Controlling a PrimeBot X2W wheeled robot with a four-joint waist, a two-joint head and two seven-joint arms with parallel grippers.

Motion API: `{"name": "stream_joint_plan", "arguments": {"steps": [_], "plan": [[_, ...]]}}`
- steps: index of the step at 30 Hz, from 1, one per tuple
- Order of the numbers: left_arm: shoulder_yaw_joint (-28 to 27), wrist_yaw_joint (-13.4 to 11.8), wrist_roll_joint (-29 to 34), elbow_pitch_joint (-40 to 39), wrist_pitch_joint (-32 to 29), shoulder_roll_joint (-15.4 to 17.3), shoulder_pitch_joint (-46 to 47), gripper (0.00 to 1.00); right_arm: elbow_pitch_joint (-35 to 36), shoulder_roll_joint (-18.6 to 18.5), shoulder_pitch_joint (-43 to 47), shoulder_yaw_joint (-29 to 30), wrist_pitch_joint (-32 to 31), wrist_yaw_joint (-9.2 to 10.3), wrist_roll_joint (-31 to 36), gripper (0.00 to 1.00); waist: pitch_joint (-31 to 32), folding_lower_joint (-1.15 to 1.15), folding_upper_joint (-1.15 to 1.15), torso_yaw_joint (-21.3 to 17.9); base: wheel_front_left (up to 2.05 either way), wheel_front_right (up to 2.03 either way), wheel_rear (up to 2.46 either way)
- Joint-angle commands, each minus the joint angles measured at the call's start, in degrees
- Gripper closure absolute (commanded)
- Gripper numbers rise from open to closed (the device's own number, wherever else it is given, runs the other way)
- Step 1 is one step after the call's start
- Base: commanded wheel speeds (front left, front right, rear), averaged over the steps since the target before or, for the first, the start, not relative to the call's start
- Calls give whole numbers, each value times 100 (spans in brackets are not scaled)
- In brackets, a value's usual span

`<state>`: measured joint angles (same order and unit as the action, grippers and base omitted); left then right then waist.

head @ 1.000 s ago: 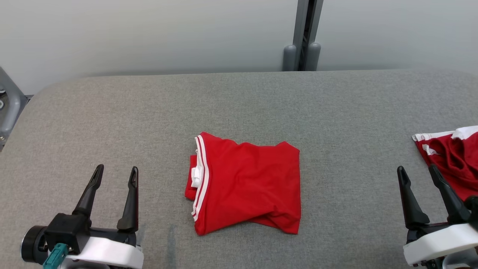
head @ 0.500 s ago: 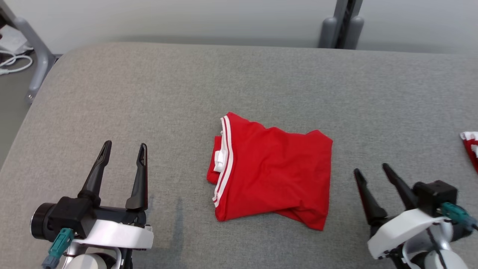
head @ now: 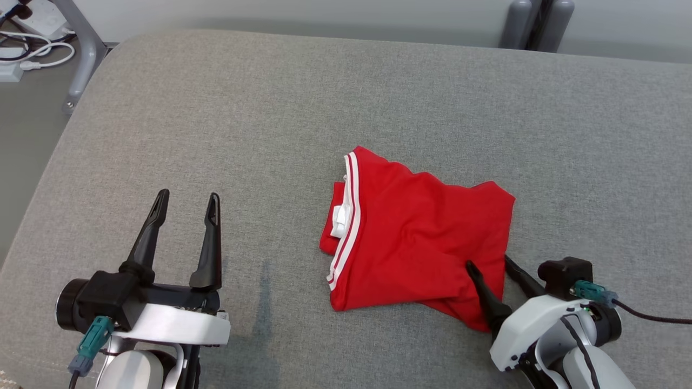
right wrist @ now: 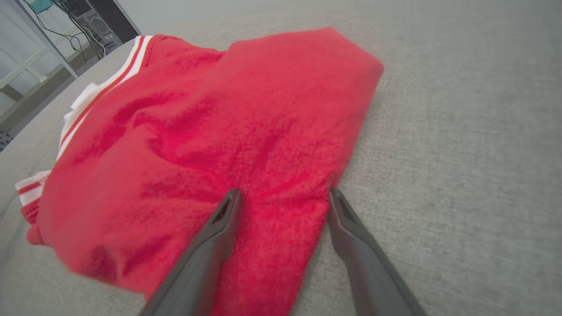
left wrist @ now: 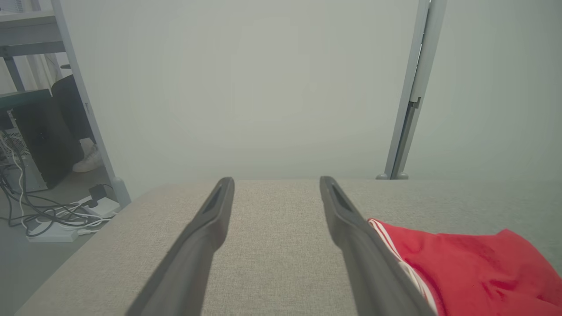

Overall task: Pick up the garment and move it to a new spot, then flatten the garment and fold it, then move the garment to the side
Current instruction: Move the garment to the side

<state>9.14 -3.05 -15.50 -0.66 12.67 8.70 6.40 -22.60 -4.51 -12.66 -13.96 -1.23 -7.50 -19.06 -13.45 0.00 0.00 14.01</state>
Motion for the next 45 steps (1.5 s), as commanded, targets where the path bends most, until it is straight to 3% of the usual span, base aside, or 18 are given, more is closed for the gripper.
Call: {"name": "stream_joint_plan", "arguments": {"steps": [1,2,11,27,38,45], "plan": [[-21,31,-11,20,47,25,116,0,-114,-35,-94,-26,16,3,-35,89,-16,0,0,1,0,0,0],[-23,35,-19,30,51,25,134,0,-182,-37,-141,-34,37,3,-50,100,-24,0,0,2,0,0,0],[-125,3,-65,30,124,114,118,0,-286,-323,-295,-369,162,3,-133,100,-14,0,0,-295,0,0,0],[-150,-132,37,-419,-51,322,3,0,492,-1434,-13,-321,63,4,337,100,-113,0,0,-1670,0,0,0],[-87,-10,-7,-613,-211,465,328,0,836,-2237,-1126,-523,0,4,525,100,-532,0,0,-2233,0,0,0],[34,46,86,-770,-267,527,549,0,685,-2831,-1709,2,61,4,464,100,-853,0,0,-2430,0,0,0]]}}
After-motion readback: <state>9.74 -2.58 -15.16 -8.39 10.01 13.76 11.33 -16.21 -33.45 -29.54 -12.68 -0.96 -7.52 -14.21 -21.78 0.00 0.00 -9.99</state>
